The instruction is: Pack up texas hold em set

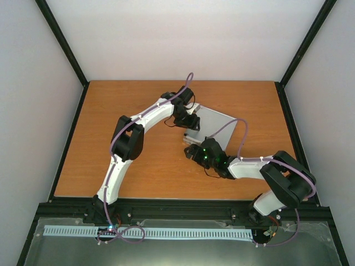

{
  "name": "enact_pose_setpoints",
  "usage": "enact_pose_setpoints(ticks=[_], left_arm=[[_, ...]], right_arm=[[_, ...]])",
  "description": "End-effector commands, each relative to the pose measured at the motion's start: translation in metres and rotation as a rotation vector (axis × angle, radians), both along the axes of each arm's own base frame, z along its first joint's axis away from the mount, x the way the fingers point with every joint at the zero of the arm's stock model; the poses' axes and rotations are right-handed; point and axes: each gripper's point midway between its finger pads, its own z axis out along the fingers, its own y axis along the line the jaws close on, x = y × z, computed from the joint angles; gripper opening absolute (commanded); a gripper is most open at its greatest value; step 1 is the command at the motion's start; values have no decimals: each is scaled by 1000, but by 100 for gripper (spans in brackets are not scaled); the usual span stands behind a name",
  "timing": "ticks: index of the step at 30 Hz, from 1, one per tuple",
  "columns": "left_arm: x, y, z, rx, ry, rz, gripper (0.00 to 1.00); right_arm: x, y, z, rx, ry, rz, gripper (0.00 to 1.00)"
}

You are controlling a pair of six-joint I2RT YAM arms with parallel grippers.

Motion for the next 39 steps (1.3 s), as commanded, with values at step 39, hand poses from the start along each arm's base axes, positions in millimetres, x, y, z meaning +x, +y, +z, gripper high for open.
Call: enact_pose_setpoints(ticks=[39], left_arm=[[-27, 29, -42, 143, 98, -15, 67]], right_arm=[[64, -53, 33, -48, -137, -384, 93]])
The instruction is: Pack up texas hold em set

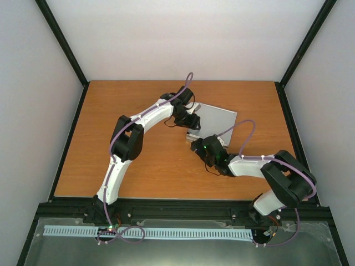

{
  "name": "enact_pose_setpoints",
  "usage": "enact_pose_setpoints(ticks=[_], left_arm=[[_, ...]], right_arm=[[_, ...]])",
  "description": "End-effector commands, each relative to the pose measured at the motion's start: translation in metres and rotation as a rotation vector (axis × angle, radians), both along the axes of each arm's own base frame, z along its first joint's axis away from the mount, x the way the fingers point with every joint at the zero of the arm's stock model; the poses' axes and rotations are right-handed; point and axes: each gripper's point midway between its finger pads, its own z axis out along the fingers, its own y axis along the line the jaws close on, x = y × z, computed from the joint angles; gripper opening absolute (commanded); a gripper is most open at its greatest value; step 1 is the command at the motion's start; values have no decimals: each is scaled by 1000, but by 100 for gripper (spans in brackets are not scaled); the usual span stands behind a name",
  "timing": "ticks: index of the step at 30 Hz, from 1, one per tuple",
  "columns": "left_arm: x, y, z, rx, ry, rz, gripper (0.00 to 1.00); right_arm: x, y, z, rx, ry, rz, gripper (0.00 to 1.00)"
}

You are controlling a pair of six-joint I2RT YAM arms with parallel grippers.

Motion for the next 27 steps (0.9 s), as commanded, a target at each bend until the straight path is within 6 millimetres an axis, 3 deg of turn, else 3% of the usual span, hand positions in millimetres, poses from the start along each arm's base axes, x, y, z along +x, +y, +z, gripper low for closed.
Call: enact_pose_setpoints(ticks=[1, 14, 22, 27], left_arm=[[-30, 31, -42, 167, 127, -13, 67], [-34, 33, -50, 177, 142, -15, 66], [-34, 34, -51, 180, 143, -16, 66], [-30, 34, -41, 181, 120, -14, 63]], right_arm=[[39, -24, 38, -84, -166, -109, 93], [49, -25, 64, -61, -236, -91, 93], [60, -27, 66, -50, -243, -79, 93], [56, -27, 72, -53, -243, -60, 93]])
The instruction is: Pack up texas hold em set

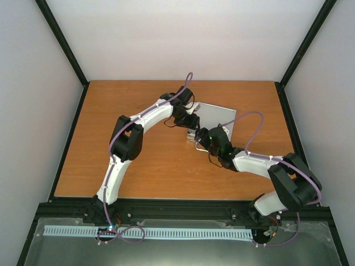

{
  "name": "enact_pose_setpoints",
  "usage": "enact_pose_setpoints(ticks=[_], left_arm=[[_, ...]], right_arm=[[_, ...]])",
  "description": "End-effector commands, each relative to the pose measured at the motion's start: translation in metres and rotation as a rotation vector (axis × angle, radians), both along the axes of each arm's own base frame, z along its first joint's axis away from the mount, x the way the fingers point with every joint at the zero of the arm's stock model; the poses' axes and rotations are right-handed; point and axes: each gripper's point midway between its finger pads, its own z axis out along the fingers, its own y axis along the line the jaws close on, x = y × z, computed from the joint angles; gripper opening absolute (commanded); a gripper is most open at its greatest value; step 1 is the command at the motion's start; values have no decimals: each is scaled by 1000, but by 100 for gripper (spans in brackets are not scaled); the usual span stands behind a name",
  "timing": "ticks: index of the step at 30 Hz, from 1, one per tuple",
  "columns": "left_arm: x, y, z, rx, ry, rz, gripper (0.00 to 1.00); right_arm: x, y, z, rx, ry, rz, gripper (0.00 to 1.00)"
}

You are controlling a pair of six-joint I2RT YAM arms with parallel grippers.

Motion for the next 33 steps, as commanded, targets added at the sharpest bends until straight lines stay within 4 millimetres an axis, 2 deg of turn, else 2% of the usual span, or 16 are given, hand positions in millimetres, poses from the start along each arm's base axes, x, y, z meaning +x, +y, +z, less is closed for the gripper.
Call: enact_pose_setpoints(ticks=[1, 7, 11, 13, 15, 16, 19, 20, 21, 24, 27, 30, 33], left_arm=[[-27, 33, -35, 183, 106, -11, 63], [-11, 27, -2, 151, 50, -3, 64], [-7, 25, 2, 147, 45, 0, 64], [-7, 24, 1, 147, 49, 2, 64], [-7, 24, 1, 144, 50, 1, 64], [-7, 23, 0, 141, 51, 1, 64], [-6, 23, 0, 138, 52, 3, 64], [-6, 22, 0, 136, 53, 4, 64], [-6, 22, 0, 135, 53, 4, 64], [-7, 22, -1, 135, 55, 5, 64], [-7, 22, -2, 136, 57, 4, 64], [-8, 23, -2, 140, 57, 1, 64], [-8, 24, -2, 141, 54, -2, 64]], right_arm=[[15, -6, 30, -2, -87, -23, 93], [2, -6, 45, -30, -77, 39, 93], [-14, -7, 45, -75, -45, 106, 92], [-24, -7, 41, -112, -22, 151, 88], [-36, -6, 35, -151, 7, 212, 76], [-42, -6, 30, -171, 27, 239, 64], [-60, -9, 19, -226, 78, 297, 15], [-64, -10, 16, -241, 92, 310, 7], [-67, -11, 13, -255, 102, 322, 3], [-64, -11, 10, -295, 107, 336, 3], [-56, -13, -3, -351, 149, 315, 3], [-46, -5, -10, -334, 146, 306, 3], [-37, -6, -16, -340, 158, 255, 3]])
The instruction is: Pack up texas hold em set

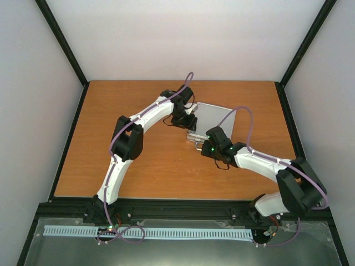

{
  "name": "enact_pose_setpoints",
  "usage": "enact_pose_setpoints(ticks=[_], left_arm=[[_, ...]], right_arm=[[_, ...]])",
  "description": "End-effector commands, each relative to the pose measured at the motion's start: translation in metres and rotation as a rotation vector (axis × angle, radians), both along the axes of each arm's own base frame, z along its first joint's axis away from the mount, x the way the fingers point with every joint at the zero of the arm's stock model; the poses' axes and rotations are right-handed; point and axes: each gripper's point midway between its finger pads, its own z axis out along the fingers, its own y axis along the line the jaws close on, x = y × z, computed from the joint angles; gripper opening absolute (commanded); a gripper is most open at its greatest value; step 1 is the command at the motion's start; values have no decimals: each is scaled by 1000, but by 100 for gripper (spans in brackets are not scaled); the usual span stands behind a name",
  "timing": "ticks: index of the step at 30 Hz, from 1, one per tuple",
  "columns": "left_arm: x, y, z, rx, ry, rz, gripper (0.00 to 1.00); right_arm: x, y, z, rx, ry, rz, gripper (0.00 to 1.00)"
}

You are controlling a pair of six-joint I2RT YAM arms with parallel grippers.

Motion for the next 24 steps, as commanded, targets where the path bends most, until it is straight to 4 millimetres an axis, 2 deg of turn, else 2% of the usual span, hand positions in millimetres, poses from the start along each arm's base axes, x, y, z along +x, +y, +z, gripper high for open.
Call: enact_pose_setpoints(ticks=[1, 10, 24], left_arm=[[-2, 6, -10, 36, 23, -10, 64], [-3, 5, -11, 29, 30, -14, 64], [-4, 6, -21, 30, 52, -12, 64]], right_arm=[[17, 3, 1, -18, -30, -49, 3], [33, 10, -7, -20, -30, -93, 3], [29, -5, -21, -42, -12, -234, 3]])
